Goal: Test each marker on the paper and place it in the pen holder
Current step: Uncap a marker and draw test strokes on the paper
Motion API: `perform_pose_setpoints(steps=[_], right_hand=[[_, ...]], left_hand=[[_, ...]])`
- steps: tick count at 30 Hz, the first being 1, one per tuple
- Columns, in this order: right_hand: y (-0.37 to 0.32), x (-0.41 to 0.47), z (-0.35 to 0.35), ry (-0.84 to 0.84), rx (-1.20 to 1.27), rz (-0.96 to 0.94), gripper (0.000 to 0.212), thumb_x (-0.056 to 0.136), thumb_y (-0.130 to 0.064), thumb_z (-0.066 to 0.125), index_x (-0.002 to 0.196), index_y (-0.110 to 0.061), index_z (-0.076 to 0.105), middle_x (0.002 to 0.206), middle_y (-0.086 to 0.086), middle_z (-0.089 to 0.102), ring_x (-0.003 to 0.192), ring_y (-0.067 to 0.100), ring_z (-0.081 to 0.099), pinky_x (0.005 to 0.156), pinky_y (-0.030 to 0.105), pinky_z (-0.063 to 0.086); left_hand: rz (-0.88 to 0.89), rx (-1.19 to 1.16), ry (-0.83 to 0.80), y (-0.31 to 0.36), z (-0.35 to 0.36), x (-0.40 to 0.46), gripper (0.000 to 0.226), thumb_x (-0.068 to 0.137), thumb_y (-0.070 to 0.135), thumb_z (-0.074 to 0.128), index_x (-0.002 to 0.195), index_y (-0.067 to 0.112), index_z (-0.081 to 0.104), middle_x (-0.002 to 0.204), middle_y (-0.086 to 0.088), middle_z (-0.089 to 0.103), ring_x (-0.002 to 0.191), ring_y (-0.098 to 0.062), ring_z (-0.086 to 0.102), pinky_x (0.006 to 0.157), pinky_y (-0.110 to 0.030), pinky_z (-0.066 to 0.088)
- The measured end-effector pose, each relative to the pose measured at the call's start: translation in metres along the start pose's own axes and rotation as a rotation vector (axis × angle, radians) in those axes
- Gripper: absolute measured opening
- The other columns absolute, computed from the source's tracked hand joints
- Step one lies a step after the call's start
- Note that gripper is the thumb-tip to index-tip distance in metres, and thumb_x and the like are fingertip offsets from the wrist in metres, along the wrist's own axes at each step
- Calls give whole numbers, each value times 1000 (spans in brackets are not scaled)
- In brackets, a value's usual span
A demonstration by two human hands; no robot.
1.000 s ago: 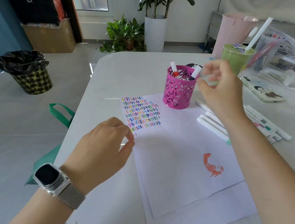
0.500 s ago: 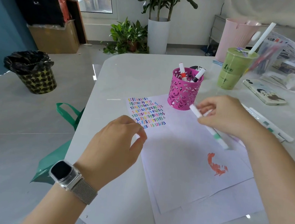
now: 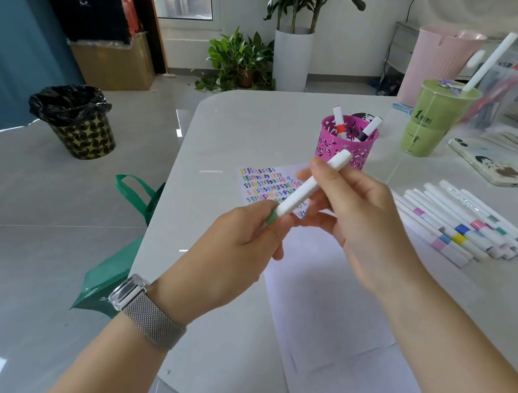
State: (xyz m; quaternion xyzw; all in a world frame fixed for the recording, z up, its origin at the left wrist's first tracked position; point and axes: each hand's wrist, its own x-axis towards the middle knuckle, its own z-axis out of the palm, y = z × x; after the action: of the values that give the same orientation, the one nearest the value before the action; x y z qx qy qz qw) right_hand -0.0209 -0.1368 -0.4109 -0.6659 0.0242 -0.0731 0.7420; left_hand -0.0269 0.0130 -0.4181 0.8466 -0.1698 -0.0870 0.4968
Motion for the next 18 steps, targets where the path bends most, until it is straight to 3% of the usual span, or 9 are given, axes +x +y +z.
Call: perform_pose_setpoints(steps=[3, 7, 12, 15, 18], right_hand=[[7, 0, 4, -2, -200, 12, 30, 92, -32, 59, 71, -16, 72, 48, -10, 54, 52, 9, 52, 58, 26, 48], [8, -2, 5, -40, -285, -21, 33, 90, -34, 61, 72, -8, 69, 48, -9, 55, 49, 8, 47, 56, 25, 42], [12, -2, 9, -11, -317, -57, 37, 92, -38, 57, 64, -13, 62, 47, -9, 51, 48, 7, 45, 57, 28, 38], [12, -2, 10, 1, -287, -53, 38, 94, -35, 54, 61, -16, 58, 45, -10, 52, 47, 7, 45, 55, 27, 35], [11, -2, 11, 5, -265, -62, 39, 95, -33, 53, 61, -13, 57, 44, -9, 52, 46, 8, 44, 54, 27, 34]], left_hand=[[2, -49, 1, 3, 0, 1, 26, 94, 36, 40, 93, 23, 63, 55, 15, 55, 49, -8, 43, 53, -24, 43], [-27, -37, 21, 1, -1, 3, 27, 95, 34, 40, 88, 24, 64, 53, 16, 55, 49, -7, 42, 50, -24, 42], [-183, -213, -61, 9, 3, 2, 39, 98, 36, 36, 72, 12, 52, 39, 12, 33, 36, -7, 25, 37, -17, 24], [-115, -122, -10, 10, 6, 4, 44, 96, 40, 36, 74, 5, 50, 40, 10, 29, 34, -6, 25, 36, -16, 21], [-59, -60, 38, 9, 8, 4, 40, 96, 41, 36, 72, 14, 56, 43, 9, 29, 34, -6, 26, 37, -15, 21]])
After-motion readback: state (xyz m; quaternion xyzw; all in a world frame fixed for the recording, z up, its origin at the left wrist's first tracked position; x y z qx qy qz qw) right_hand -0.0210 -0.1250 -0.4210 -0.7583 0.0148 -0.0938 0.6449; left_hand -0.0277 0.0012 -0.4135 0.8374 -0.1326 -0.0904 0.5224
